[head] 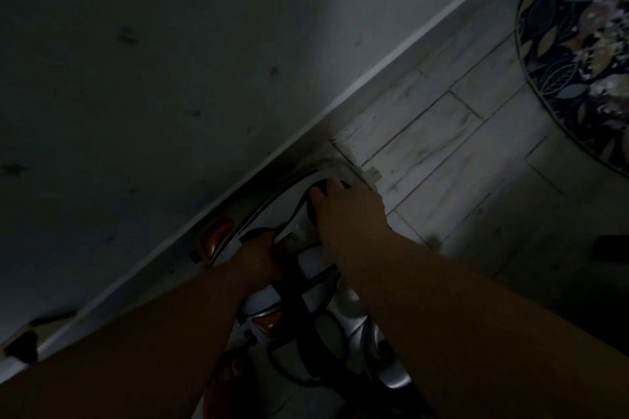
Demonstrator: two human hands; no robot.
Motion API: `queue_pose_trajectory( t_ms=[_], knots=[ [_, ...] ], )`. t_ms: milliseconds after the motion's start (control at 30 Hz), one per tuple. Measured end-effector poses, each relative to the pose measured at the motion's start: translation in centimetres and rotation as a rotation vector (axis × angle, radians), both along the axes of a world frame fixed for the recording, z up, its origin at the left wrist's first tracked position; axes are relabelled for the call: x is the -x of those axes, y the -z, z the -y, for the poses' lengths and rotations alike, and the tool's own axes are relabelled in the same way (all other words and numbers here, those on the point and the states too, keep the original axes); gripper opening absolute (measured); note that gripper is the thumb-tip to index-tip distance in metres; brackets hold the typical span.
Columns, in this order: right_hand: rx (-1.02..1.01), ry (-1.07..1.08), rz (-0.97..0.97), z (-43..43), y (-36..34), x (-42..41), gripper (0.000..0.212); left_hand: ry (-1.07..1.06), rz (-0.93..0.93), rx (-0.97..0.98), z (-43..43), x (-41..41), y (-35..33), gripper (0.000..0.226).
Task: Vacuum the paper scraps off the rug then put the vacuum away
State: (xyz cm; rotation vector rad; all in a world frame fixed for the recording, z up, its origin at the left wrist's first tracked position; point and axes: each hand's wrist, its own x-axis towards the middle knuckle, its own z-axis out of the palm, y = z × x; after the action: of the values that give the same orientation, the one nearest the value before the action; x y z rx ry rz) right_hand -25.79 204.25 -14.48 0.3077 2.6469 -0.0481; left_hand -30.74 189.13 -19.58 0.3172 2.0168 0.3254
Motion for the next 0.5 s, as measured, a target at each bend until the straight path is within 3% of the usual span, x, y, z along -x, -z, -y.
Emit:
queue_pose_trajectory(
  t_ms=[100, 267, 367, 500],
  knots=[
    [0.006, 0.005, -0.017, -2.1, -2.3, -1.7, 0.043, 0.032, -0.025, 0.001, -1.9, -0.7, -2.6, 0.052],
    [0.111, 0.165, -0.196, -7.5, -8.2, -3.7, 0.023, 0.11, -0.079, -0.006, -7.5, -1.8, -8.3, 0.053],
    [0.141, 0.242, -0.22, -11.7, -8.8, -5.6, 0.036, 0.155, -0.114, 0.007, -12.2, -2.6, -12.1, 0.053],
    [0.074, 0.24, -0.166, -17.4, -16.0, -6.7, 0.026, 0.221, -0.125, -0.001, -18.9, -2.9, -16.1, 0.052]
  ],
)
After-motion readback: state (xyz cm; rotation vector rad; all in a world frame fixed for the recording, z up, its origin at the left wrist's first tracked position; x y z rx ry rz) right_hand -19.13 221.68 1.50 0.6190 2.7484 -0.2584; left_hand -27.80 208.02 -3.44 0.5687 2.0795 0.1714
